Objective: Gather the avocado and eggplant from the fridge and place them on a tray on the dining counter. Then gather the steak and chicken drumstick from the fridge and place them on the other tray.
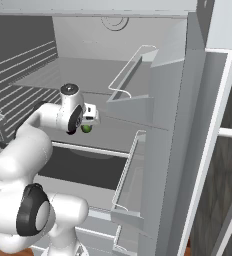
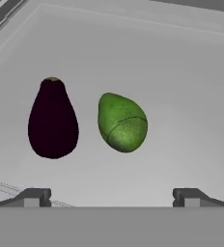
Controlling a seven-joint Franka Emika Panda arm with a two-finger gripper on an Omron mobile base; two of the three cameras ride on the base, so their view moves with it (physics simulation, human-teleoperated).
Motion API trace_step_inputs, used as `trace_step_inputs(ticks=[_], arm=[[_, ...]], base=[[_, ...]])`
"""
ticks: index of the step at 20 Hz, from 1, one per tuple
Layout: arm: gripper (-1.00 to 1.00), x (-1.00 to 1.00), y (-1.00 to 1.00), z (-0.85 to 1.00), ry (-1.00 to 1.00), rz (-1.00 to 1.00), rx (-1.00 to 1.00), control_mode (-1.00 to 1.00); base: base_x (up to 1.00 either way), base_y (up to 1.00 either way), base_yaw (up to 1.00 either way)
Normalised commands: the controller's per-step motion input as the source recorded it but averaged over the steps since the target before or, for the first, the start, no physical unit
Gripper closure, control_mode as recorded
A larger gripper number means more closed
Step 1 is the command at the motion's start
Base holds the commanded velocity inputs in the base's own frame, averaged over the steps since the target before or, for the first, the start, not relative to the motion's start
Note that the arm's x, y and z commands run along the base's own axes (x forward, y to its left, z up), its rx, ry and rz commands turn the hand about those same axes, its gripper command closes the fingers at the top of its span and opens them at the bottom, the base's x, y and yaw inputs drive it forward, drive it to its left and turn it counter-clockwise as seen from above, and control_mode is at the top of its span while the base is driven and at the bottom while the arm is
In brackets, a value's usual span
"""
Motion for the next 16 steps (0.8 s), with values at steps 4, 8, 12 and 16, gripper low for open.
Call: trace_step_inputs(ticks=[4, 8, 12, 16], arm=[[-1.00, 0.03, 0.00, -0.01, -0.06, 0.01, -0.01, -1.00], [-1.00, 0.07, 0.00, -0.01, -0.03, 0.01, 0.00, -1.00], [-1.00, 0.12, 0.00, -0.05, -0.02, 0.02, 0.00, -1.00], [-1.00, 0.10, 0.00, -0.12, 0.00, 0.02, 0.00, -1.00]], base=[[0.00, 0.00, 0.00], [0.00, 0.00, 0.00], [0.00, 0.00, 0.00], [0.00, 0.00, 0.00]])
